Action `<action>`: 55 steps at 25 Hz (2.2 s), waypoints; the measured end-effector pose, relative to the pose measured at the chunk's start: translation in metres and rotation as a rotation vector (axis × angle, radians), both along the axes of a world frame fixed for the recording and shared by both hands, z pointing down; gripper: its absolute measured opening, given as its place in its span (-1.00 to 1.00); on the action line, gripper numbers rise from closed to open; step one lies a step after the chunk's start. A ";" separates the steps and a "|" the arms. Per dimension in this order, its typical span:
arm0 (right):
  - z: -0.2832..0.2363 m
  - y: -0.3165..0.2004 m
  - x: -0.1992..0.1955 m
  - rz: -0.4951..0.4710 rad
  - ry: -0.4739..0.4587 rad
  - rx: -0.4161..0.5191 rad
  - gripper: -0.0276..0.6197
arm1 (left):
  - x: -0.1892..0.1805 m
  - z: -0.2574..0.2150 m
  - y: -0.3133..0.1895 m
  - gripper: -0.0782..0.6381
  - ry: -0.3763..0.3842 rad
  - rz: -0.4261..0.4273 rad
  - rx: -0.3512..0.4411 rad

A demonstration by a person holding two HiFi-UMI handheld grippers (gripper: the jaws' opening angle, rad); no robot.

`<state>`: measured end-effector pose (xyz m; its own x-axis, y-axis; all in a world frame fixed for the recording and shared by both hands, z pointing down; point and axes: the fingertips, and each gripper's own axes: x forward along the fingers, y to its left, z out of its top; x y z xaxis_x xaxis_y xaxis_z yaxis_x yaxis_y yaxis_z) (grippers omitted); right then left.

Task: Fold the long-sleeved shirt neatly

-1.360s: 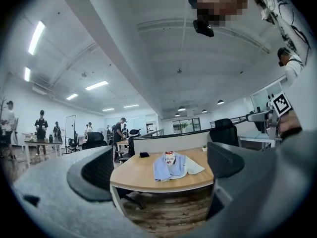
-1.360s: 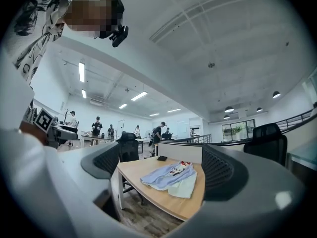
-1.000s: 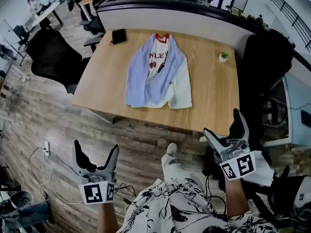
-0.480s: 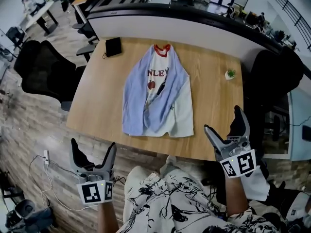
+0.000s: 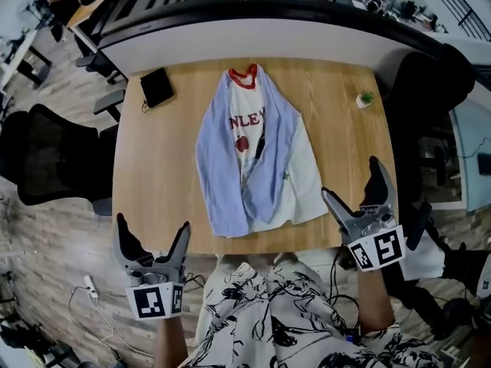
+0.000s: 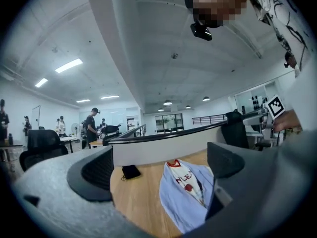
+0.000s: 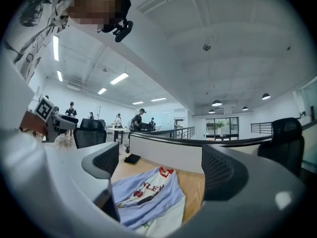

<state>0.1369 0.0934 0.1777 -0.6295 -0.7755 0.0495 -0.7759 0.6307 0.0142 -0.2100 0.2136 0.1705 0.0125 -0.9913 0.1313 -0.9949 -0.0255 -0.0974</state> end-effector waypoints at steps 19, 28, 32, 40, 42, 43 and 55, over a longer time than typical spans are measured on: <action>0.243 0.062 -0.150 -0.367 0.390 -0.416 0.61 | 0.036 0.116 -0.072 0.84 -0.022 0.364 -0.235; 0.348 0.095 -0.160 -0.549 0.679 -0.412 -0.02 | 0.105 0.253 -0.048 0.84 -0.014 0.620 -0.462; 0.365 0.105 -0.163 -0.644 0.743 -0.421 -0.32 | 0.129 0.290 -0.024 0.84 -0.055 0.732 -0.552; 0.364 0.127 -0.173 -0.803 0.747 -0.370 -0.37 | 0.168 0.357 0.043 0.37 -0.194 0.864 -0.696; 0.367 0.134 -0.172 -0.849 0.787 -0.340 -0.35 | 0.170 0.364 0.051 0.09 -0.234 0.867 -0.705; 0.367 0.137 -0.172 -0.868 0.800 -0.328 -0.34 | 0.171 0.366 0.052 -0.08 -0.252 0.865 -0.708; 0.343 0.153 -0.192 -0.990 0.861 -0.189 -0.25 | 0.157 0.339 0.036 -0.76 -0.160 0.781 -0.649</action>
<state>-0.0554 0.2460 0.5211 -0.6351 0.0527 0.7706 0.2224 0.9679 0.1171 -0.0532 0.2498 0.5091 0.5585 -0.4519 0.6956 -0.6550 -0.7548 0.0355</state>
